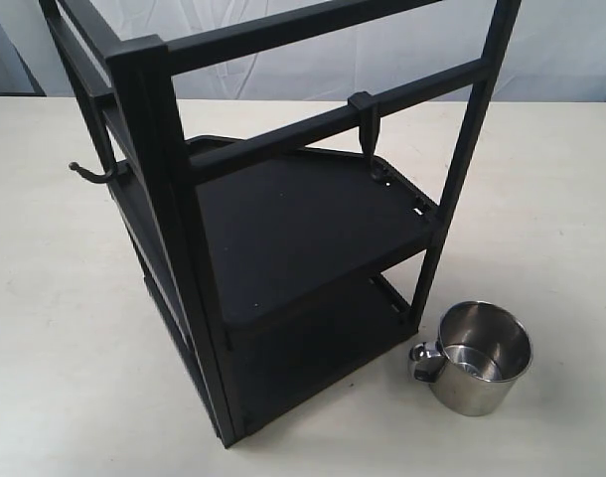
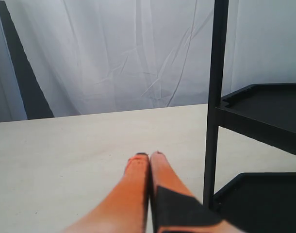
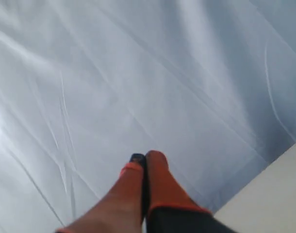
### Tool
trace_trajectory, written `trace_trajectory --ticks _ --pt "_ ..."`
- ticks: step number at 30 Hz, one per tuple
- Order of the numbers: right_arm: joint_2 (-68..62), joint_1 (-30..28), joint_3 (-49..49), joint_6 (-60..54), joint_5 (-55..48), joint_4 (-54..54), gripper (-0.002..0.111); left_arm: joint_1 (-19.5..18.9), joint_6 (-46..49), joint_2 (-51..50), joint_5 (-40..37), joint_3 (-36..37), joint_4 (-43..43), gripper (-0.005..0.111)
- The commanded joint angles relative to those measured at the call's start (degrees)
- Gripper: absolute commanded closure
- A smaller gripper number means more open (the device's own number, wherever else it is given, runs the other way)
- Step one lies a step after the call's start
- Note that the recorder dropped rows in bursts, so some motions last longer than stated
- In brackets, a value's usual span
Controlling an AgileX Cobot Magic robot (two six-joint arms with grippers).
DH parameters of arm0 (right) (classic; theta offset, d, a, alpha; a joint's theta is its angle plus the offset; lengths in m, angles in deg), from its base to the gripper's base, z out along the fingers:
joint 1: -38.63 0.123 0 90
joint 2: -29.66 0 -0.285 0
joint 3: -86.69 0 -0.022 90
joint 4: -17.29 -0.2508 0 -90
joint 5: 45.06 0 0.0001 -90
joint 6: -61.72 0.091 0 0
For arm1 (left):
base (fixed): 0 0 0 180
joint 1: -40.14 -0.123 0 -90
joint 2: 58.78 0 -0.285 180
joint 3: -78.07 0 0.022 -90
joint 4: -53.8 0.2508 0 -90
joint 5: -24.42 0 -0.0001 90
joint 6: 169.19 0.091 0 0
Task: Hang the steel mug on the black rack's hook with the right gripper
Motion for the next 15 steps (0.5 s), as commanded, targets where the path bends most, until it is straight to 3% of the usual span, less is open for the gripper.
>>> trace_trajectory --ticks 1,4,8,11,15 --pt "0.2 -0.3 -0.1 5.0 7.4 -7.4 0.109 0.3 -0.1 0.3 0.3 0.0 0.3 0.105" --pt "0.2 -0.3 -0.1 11.9 5.9 -8.9 0.109 0.3 -0.1 0.3 0.3 0.0 0.3 0.105" --pt "0.2 -0.3 2.2 25.6 -10.2 -4.7 0.109 0.3 -0.1 0.3 0.3 0.0 0.3 0.105" --pt "0.2 -0.3 5.8 25.2 -22.4 4.4 0.109 0.3 -0.1 0.3 0.3 0.0 0.3 0.105" --pt "-2.5 -0.3 13.4 21.0 -31.1 19.7 0.109 0.3 -0.1 0.3 0.3 0.0 0.3 0.105"
